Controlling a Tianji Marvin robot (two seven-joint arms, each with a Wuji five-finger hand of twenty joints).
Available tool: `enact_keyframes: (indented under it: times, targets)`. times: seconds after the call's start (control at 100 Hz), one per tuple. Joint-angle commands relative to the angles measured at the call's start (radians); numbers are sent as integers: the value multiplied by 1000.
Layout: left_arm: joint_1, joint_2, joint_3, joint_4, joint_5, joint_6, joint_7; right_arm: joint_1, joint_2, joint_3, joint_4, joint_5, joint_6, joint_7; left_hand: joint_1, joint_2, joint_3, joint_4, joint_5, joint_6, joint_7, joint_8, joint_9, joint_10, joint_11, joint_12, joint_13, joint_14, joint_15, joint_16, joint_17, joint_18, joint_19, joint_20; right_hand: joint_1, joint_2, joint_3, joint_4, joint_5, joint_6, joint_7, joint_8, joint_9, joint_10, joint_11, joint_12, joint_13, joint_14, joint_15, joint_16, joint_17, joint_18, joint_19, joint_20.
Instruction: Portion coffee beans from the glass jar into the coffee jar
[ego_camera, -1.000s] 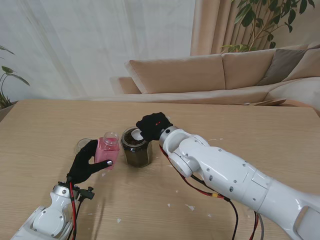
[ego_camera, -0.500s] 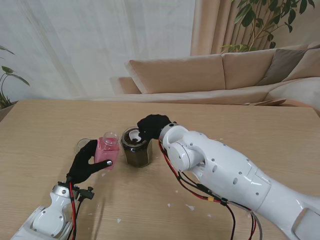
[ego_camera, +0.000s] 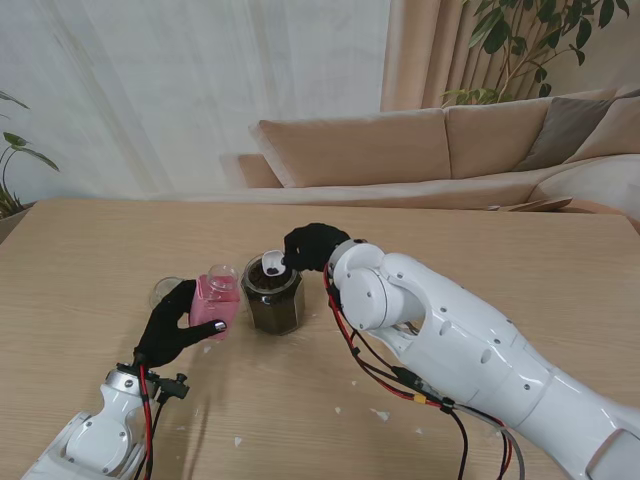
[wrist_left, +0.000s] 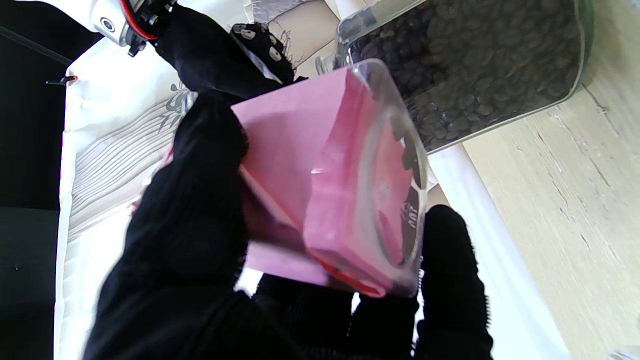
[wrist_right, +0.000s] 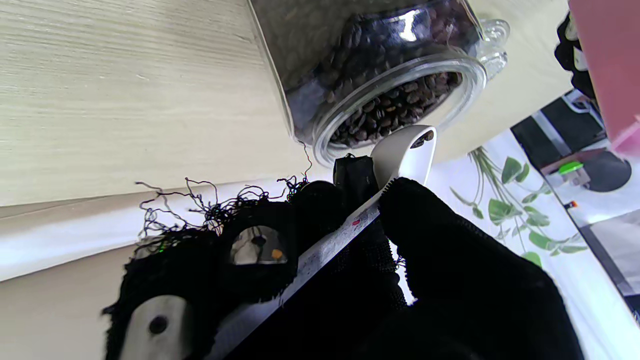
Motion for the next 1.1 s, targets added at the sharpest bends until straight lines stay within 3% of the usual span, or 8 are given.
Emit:
enact_keyframes:
  times: [0.0, 0.56, 1.09]
  targets:
    - [2, -6, 5, -3, 7, 6, -10, -17, 3, 9, -33, -1, 9, 8, 243, 191, 330, 29, 86, -192, 236, 64, 109, -146, 187, 95, 13, -24, 1, 20, -3, -11, -7, 7, 47, -2, 34, 13, 37, 9, 7, 8, 33, -8, 45, 9, 30, 35, 54, -13, 52, -68, 320, -5]
    - [-10, -9, 33, 3, 43, 45, 6, -181, 26, 104, -251, -206, -29, -55, 243, 191, 330, 29, 84, -192, 235, 64, 108, -145, 187, 95, 11, -23, 1, 20, -4, -11, -7, 7, 47, -5, 39, 10, 41, 11, 7, 4, 35, -5, 46, 8, 31, 38, 56, -14, 53, -64, 320, -3]
    - [-7, -7, 35, -2, 39, 55, 0, -196, 22, 42, -255, -384, -124, -146, 243, 192, 329, 29, 84, -192, 235, 63, 108, -146, 187, 95, 11, -24, 1, 20, -4, -11, -7, 7, 45, -3, 38, 9, 41, 8, 6, 5, 37, -9, 45, 7, 34, 32, 54, -17, 57, -69, 319, -7]
